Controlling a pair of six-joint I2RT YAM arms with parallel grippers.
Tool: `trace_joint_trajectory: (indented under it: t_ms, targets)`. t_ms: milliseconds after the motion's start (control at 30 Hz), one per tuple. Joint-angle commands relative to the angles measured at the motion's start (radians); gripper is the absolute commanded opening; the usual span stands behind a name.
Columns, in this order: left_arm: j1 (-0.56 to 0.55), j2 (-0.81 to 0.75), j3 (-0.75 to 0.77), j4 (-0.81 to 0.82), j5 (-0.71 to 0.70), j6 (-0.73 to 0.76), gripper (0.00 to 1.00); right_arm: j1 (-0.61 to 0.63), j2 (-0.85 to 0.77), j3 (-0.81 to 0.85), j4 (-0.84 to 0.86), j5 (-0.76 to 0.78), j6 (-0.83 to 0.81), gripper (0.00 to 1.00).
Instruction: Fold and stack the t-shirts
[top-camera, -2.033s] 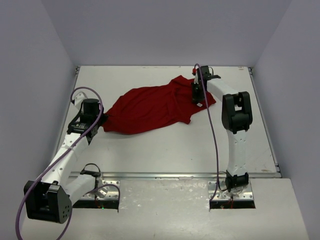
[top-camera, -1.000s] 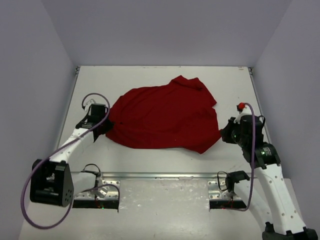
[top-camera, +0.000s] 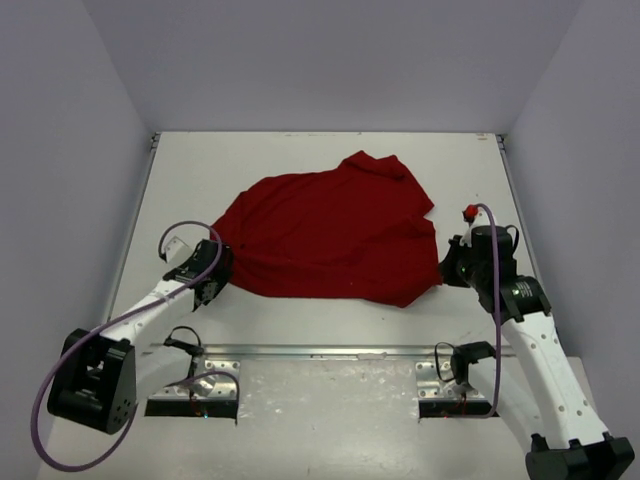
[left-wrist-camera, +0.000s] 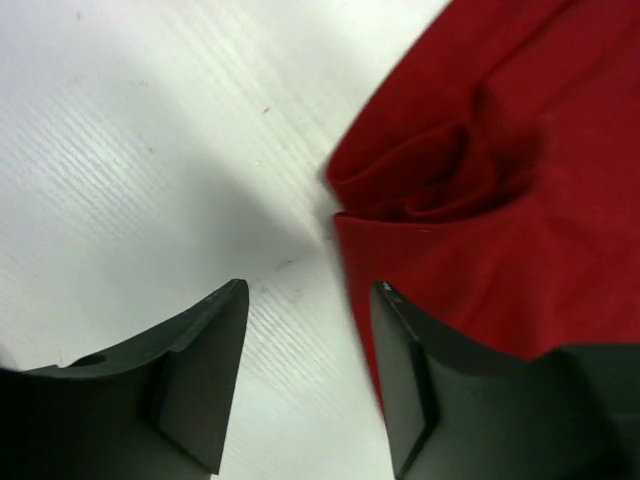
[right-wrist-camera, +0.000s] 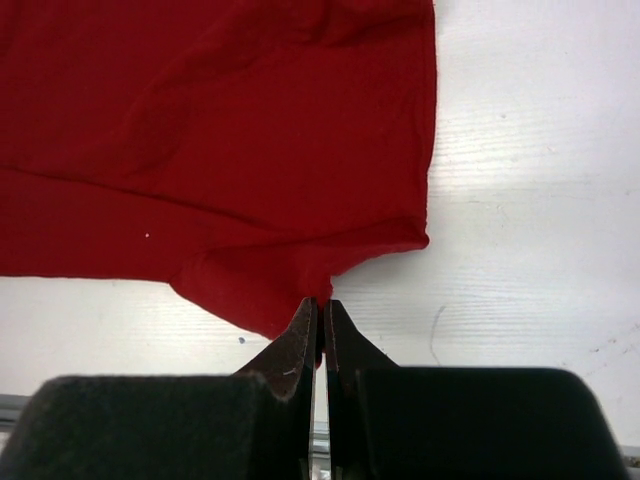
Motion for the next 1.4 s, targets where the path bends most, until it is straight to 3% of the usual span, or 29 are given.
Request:
trace_joint_trajectory:
  t_ms: [0, 600, 767, 833, 1000, 1033, 1067, 1167, 1367]
  targets:
    - [0.027, 0.081, -0.029, 0.133, 0.032, -0.025, 0.48, -0.003, -0.022, 0.047, 0.037, -0.023, -0.021, 0.01]
    - [0.067, 0.239, -0.020, 0.298, 0.084, 0.052, 0.47, -0.005, -0.036, 0.038, 0.051, -0.059, -0.024, 0.01]
    - [0.067, 0.267, -0.003, 0.296, 0.082, 0.051, 0.38, -0.005, -0.042, 0.036, 0.052, -0.060, -0.026, 0.01]
    - [0.067, 0.282, 0.014, 0.282, 0.078, 0.051, 0.21, -0.005, -0.048, 0.035, 0.051, -0.059, -0.024, 0.01]
    - [0.067, 0.298, 0.036, 0.275, 0.070, 0.057, 0.14, -0.005, -0.057, 0.035, 0.051, -0.068, -0.024, 0.01]
    - [0.067, 0.299, 0.040, 0.265, 0.068, 0.057, 0.04, -0.003, -0.057, 0.033, 0.052, -0.068, -0.024, 0.01]
    - [0.067, 0.299, 0.048, 0.261, 0.065, 0.057, 0.00, -0.005, -0.060, 0.030, 0.054, -0.069, -0.023, 0.01]
    - [0.067, 0.276, 0.062, 0.241, 0.071, 0.061, 0.00, -0.005, -0.056, 0.025, 0.059, -0.088, -0.024, 0.01]
    - [0.059, 0.011, 0.115, 0.140, 0.069, 0.126, 0.00, -0.005, -0.074, 0.054, 0.066, -0.232, -0.006, 0.01]
